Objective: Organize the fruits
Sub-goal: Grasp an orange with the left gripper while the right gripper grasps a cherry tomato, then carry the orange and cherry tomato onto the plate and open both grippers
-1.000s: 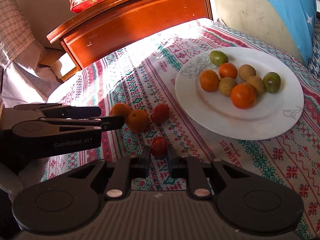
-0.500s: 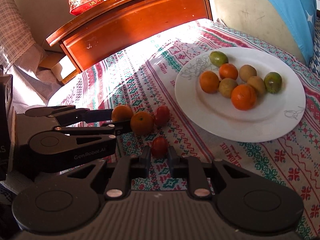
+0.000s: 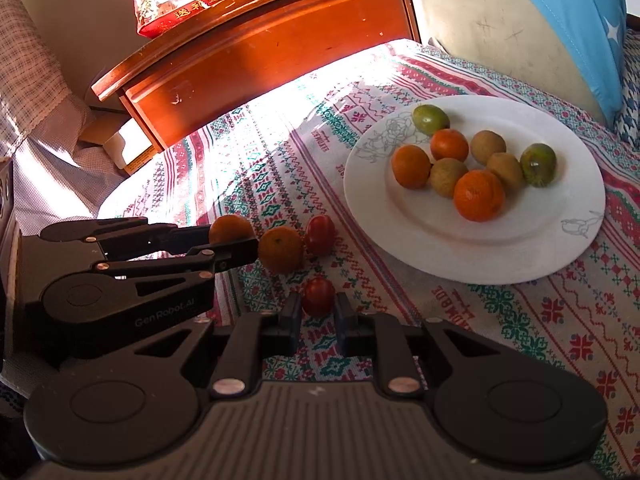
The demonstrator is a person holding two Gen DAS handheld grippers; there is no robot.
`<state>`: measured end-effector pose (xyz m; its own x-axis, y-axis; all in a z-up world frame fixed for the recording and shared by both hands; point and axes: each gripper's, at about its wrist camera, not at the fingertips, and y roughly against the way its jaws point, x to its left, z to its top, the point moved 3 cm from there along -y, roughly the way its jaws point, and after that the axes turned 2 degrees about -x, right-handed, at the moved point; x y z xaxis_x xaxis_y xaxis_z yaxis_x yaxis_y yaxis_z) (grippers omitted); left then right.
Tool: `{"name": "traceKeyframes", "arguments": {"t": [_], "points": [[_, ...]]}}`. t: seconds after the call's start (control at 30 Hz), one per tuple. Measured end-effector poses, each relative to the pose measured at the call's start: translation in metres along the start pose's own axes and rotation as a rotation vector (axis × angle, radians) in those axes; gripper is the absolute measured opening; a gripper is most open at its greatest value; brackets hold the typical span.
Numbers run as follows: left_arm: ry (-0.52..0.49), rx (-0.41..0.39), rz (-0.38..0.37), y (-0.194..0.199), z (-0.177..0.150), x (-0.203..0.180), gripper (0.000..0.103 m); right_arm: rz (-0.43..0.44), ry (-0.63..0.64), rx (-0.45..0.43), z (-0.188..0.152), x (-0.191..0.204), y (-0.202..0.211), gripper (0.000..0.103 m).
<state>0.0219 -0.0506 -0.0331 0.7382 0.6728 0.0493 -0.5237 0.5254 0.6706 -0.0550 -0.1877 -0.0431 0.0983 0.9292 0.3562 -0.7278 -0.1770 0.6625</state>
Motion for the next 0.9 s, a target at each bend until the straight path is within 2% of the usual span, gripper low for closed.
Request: {"name": "traceKeyframes", "arguments": {"t": [0.17, 0.33, 0.57, 0.7, 0.8, 0.9], "points": [[0.059, -0.013, 0.014, 0.009, 0.007, 0.009, 0.024, 0.01, -0.026, -0.021, 0.004, -0.003, 0.006, 0.016], [0.076, -0.037, 0.02, 0.017, 0.016, 0.008, 0.024, 0.012, -0.036, -0.05, 0.011, -0.006, 0.014, 0.014], [0.12, -0.085, -0.011, 0.025, 0.034, 0.005, 0.024, 0.003, -0.079, -0.121, 0.032, -0.021, 0.03, 0.014], [0.134, -0.092, -0.04, 0.02, 0.043, -0.003, 0.024, -0.011, -0.103, -0.104, 0.029, -0.032, 0.031, 0.014], [0.127, -0.08, -0.034, 0.016, 0.044, -0.008, 0.024, 0.01, -0.123, -0.076, 0.021, -0.035, 0.029, 0.019], [0.144, -0.075, -0.022, 0.016, 0.043, -0.003, 0.024, 0.039, -0.138, -0.038, 0.013, -0.031, 0.022, 0.019]]}}
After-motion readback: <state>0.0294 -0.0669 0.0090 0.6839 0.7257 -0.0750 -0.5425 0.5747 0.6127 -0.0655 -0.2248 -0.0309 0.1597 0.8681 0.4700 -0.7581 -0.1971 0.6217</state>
